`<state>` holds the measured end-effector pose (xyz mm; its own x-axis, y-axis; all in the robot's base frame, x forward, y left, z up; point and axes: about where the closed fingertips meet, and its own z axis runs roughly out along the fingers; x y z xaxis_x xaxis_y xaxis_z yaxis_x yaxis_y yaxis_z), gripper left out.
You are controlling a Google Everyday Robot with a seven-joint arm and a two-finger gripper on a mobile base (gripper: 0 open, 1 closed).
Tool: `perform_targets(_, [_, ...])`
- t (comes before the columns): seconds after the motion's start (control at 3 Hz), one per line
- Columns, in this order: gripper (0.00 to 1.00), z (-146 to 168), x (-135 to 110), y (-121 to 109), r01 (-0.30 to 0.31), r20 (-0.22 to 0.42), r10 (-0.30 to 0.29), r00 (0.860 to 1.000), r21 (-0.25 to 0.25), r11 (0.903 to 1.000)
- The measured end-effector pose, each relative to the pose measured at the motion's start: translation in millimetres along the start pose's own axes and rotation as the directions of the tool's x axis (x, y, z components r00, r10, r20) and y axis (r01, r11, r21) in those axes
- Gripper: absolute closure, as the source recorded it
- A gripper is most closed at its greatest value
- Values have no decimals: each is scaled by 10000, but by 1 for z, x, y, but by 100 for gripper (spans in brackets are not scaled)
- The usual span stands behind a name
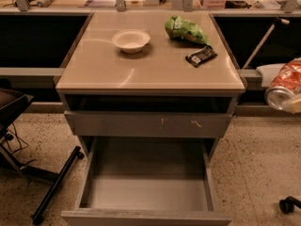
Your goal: Place coke can into middle drawer
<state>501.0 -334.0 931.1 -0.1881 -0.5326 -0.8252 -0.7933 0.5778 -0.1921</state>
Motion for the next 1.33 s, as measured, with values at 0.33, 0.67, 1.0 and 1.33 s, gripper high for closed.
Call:
perform_targets(0.33, [100, 33, 10, 34, 1011, 437, -1021, 9938, 229, 9946])
perform_targets(0.67, [100, 59, 22, 60, 1031, 382, -1019, 9941, -314, 9942])
perform_targets(1.0, [100, 59, 22, 60, 1025, 377, -1012, 9941, -318, 9942])
perform_targets(1.33, [100, 76, 50, 75, 665, 128, -660, 9977, -387, 9970])
